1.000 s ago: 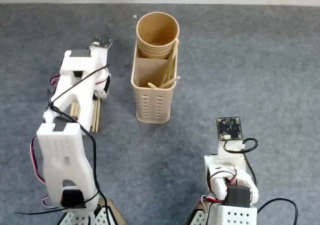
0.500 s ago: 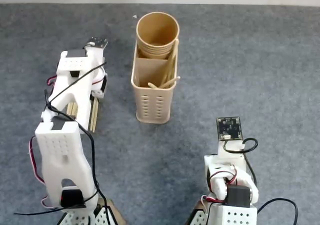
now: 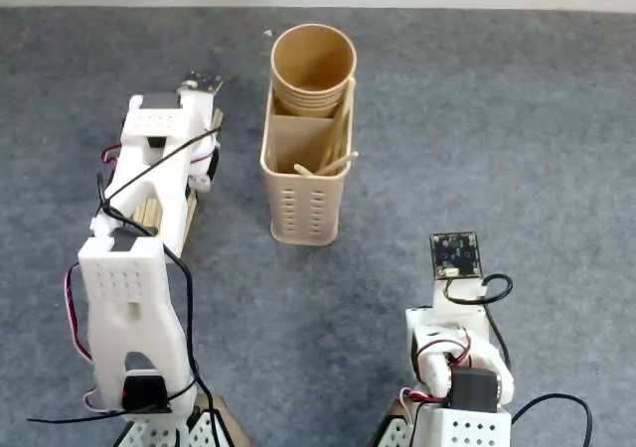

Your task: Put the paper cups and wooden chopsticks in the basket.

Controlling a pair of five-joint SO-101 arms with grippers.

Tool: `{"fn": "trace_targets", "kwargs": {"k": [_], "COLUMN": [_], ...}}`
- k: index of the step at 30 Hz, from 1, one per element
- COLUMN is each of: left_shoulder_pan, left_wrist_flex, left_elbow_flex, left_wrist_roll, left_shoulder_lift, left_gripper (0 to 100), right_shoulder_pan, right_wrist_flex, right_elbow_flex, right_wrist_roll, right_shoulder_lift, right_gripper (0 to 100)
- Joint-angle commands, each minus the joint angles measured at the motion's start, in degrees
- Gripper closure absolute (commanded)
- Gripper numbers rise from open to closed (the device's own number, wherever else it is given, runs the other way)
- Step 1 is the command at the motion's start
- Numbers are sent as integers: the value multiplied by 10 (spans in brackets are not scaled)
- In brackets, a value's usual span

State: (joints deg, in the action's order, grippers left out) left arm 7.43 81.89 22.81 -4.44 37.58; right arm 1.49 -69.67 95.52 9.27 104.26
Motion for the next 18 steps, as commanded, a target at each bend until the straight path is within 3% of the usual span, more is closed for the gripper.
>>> {"fn": "trace_targets", "kwargs": {"k": [1,7,12,15,18], "left_shoulder_pan": [-27,-109,-170,-208,-252], "left_wrist_flex": [70,194,190,147,91], "left_elbow_flex": [85,267,355,383,395], "left_wrist_roll": [11,22,37,35,-16], "left_shoulder_lift": [-71,-203,-303,-341,-364], "left_gripper": [996,996,995,995,996], "right_shoulder_pan": [-7,-7,-7,-7,-7], "right_wrist_flex": [-4,-4,-4,-4,-4], "right_elbow_flex": [87,87,87,87,87], "right_wrist_roll": [4,4,4,4,4], "right_shoulder_lift": [7,7,7,7,7], "right_gripper": [992,992,992,992,992]}}
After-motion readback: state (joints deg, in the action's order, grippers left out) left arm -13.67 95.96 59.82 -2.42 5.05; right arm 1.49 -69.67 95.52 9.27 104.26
